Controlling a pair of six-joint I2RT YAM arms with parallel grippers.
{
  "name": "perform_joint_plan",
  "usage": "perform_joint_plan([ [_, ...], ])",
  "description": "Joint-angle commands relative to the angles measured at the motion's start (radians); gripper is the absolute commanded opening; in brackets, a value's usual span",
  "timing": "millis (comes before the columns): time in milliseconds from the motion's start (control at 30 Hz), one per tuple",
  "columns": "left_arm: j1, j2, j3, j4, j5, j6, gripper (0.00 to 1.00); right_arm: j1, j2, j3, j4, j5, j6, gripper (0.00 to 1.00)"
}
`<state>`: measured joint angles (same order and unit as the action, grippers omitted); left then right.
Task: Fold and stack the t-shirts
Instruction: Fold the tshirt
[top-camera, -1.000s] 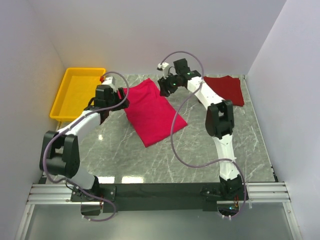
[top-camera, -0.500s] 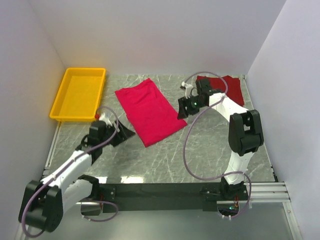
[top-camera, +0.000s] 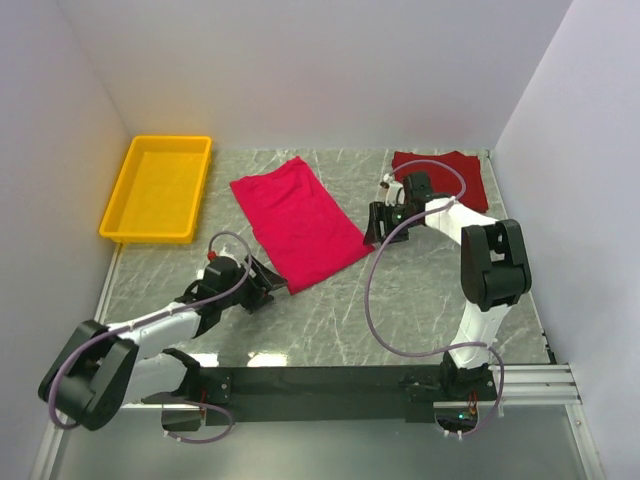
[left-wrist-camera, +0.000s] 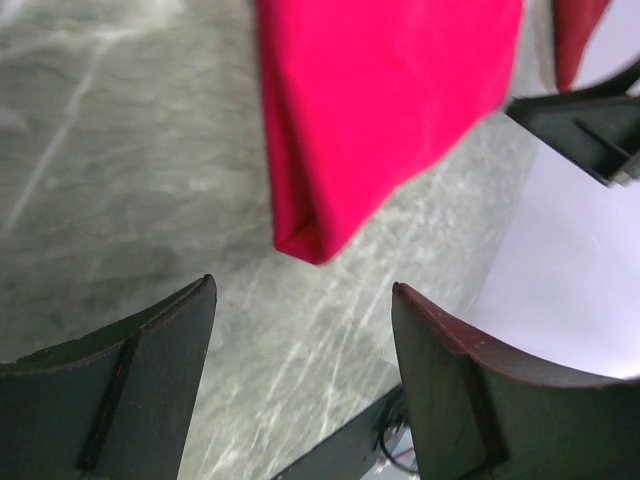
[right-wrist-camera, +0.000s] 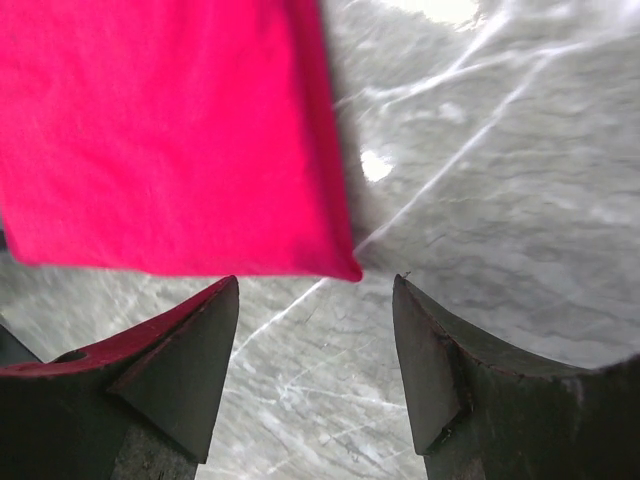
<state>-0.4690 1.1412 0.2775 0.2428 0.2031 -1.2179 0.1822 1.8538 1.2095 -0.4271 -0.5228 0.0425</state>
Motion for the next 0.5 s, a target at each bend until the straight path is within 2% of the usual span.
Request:
perform_joint_plan([
  [0,-0.023,0.06,0.051,0.073,-0.063,-0.071,0.76,-0.033,0.012,-0.002,0.062,-0.017,0.072,0.7],
  [267,-0.063,0.231,0.089,0.151,-0.087,-0.129,0.74,-0.036,0.051,-0.001,0.056,-0.126,0.102,0.68],
  [467,-0.082,0.325,0.14,0.133,-0.076,-0.14,0.7,-0.036,0.082,-0.007,0.05,-0.174,0.119,0.65],
])
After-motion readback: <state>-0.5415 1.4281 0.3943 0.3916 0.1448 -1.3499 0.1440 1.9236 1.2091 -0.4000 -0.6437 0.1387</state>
